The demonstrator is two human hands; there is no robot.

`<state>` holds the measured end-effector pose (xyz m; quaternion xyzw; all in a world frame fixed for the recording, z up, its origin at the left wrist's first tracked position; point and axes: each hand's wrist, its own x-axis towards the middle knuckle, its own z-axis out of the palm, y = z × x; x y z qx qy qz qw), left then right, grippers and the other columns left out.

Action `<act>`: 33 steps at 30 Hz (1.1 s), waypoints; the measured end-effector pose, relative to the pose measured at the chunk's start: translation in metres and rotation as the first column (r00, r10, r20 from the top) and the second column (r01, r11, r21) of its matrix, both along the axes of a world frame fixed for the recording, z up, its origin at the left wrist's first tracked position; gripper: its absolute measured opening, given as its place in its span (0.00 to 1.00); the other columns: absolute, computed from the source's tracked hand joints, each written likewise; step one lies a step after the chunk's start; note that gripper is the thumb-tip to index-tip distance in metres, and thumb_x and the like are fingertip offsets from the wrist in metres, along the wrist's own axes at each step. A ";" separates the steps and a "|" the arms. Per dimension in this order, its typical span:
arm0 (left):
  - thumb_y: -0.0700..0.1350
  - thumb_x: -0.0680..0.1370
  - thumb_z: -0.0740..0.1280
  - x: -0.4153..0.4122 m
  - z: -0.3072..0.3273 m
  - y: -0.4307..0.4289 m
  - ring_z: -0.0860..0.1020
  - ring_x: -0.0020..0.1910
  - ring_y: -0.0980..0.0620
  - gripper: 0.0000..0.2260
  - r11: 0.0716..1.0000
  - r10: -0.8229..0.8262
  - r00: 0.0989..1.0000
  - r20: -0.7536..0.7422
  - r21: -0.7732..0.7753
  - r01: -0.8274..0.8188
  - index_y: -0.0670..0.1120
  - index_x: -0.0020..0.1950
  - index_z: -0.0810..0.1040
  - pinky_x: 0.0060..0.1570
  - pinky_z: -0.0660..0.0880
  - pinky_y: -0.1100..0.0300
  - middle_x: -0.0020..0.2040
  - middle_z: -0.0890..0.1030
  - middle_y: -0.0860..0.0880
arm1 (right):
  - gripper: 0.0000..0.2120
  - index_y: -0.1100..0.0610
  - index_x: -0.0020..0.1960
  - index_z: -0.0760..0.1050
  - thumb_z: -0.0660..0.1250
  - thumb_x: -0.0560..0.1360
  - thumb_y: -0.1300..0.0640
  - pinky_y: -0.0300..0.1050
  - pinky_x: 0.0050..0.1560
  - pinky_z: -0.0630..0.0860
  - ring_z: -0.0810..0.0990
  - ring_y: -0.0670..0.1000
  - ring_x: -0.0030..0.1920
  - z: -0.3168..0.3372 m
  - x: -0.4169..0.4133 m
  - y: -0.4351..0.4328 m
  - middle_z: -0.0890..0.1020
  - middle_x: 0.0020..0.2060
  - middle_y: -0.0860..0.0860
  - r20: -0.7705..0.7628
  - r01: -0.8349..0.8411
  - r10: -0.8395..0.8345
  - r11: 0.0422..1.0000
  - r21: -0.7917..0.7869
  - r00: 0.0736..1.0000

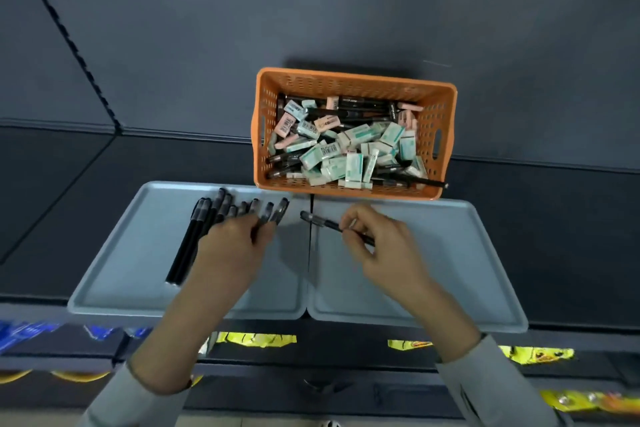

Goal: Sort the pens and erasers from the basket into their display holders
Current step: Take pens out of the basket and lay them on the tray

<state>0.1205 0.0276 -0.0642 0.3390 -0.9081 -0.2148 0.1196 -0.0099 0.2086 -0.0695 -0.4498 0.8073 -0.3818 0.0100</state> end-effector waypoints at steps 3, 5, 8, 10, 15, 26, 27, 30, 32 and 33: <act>0.53 0.81 0.61 0.000 -0.009 -0.003 0.80 0.46 0.41 0.15 0.992 0.016 0.993 0.116 -0.123 -0.002 0.42 0.45 0.78 0.41 0.70 0.54 0.43 0.82 0.42 | 0.05 0.52 0.53 0.71 0.60 0.79 0.60 0.46 0.38 0.71 0.72 0.46 0.36 -0.013 0.022 -0.018 0.76 0.39 0.45 0.013 0.014 -0.017 0.985 0.172 1.000; 0.55 0.81 0.60 -0.008 -0.010 -0.003 0.80 0.49 0.43 0.16 0.979 0.030 0.988 0.149 -0.205 0.001 0.43 0.50 0.78 0.42 0.70 0.55 0.48 0.81 0.44 | 0.07 0.54 0.58 0.72 0.59 0.81 0.56 0.47 0.45 0.72 0.76 0.51 0.45 -0.016 0.032 -0.039 0.79 0.46 0.49 -0.005 0.028 -0.027 0.977 0.214 1.000; 0.55 0.80 0.63 -0.011 -0.013 -0.002 0.79 0.52 0.44 0.18 0.972 0.029 0.995 0.100 -0.236 -0.004 0.42 0.60 0.76 0.46 0.73 0.55 0.55 0.79 0.44 | 0.14 0.55 0.62 0.74 0.58 0.82 0.48 0.49 0.51 0.73 0.77 0.55 0.53 -0.021 0.040 -0.061 0.80 0.51 0.54 -0.075 0.009 0.012 0.962 0.273 0.997; 0.52 0.76 0.70 -0.002 -0.017 -0.004 0.79 0.50 0.41 0.19 0.953 -0.038 0.999 0.032 -0.299 0.045 0.41 0.61 0.77 0.48 0.74 0.52 0.53 0.78 0.42 | 0.17 0.55 0.59 0.78 0.56 0.82 0.48 0.49 0.50 0.74 0.77 0.56 0.51 -0.023 0.039 -0.063 0.81 0.49 0.54 -0.141 0.022 0.011 0.973 0.230 0.990; 0.55 0.75 0.66 0.023 -0.037 -0.023 0.70 0.63 0.34 0.20 0.884 -0.074 0.997 -0.018 -0.463 0.057 0.47 0.63 0.78 0.58 0.68 0.40 0.63 0.76 0.42 | 0.21 0.58 0.59 0.80 0.56 0.78 0.49 0.53 0.59 0.77 0.79 0.59 0.58 -0.041 0.029 -0.060 0.82 0.57 0.56 -0.388 0.074 0.041 0.958 0.278 0.921; 0.66 0.79 0.44 0.018 -0.054 -0.042 0.65 0.71 0.32 0.32 0.942 -0.140 0.980 0.139 -0.285 0.175 0.50 0.71 0.73 0.63 0.63 0.30 0.72 0.71 0.44 | 0.33 0.43 0.79 0.51 0.36 0.76 0.37 0.40 0.74 0.36 0.44 0.49 0.79 -0.043 0.029 -0.057 0.53 0.79 0.46 -0.210 -0.083 0.207 0.872 0.483 0.956; 0.66 0.79 0.42 0.016 -0.056 -0.038 0.66 0.71 0.32 0.33 0.940 -0.160 0.978 0.131 -0.284 0.192 0.50 0.70 0.74 0.63 0.64 0.31 0.71 0.72 0.44 | 0.34 0.45 0.79 0.52 0.35 0.76 0.38 0.40 0.74 0.36 0.45 0.49 0.79 -0.044 0.027 -0.055 0.54 0.79 0.46 -0.206 -0.083 0.208 0.867 0.491 0.956; 0.64 0.80 0.45 0.006 -0.056 -0.020 0.69 0.69 0.33 0.31 0.927 -0.193 0.975 0.107 -0.305 0.217 0.48 0.68 0.76 0.63 0.66 0.33 0.68 0.75 0.44 | 0.31 0.47 0.79 0.56 0.38 0.78 0.40 0.46 0.78 0.45 0.49 0.49 0.79 -0.048 0.021 -0.043 0.57 0.78 0.47 -0.201 -0.069 0.184 0.878 0.474 0.962; 0.61 0.79 0.49 -0.002 -0.055 -0.006 0.70 0.68 0.33 0.28 0.924 -0.208 0.974 0.094 -0.309 0.227 0.47 0.68 0.77 0.62 0.67 0.33 0.68 0.76 0.44 | 0.30 0.47 0.78 0.57 0.40 0.79 0.42 0.47 0.78 0.47 0.50 0.49 0.79 -0.049 0.017 -0.031 0.58 0.78 0.47 -0.194 -0.054 0.161 0.884 0.464 0.968; 0.61 0.79 0.50 -0.005 -0.055 -0.001 0.70 0.68 0.33 0.27 0.923 -0.214 0.973 0.091 -0.307 0.232 0.47 0.67 0.77 0.62 0.67 0.33 0.67 0.76 0.44 | 0.30 0.46 0.78 0.56 0.39 0.79 0.42 0.45 0.78 0.46 0.49 0.48 0.79 -0.049 0.015 -0.026 0.57 0.78 0.46 -0.190 -0.050 0.157 0.881 0.470 0.969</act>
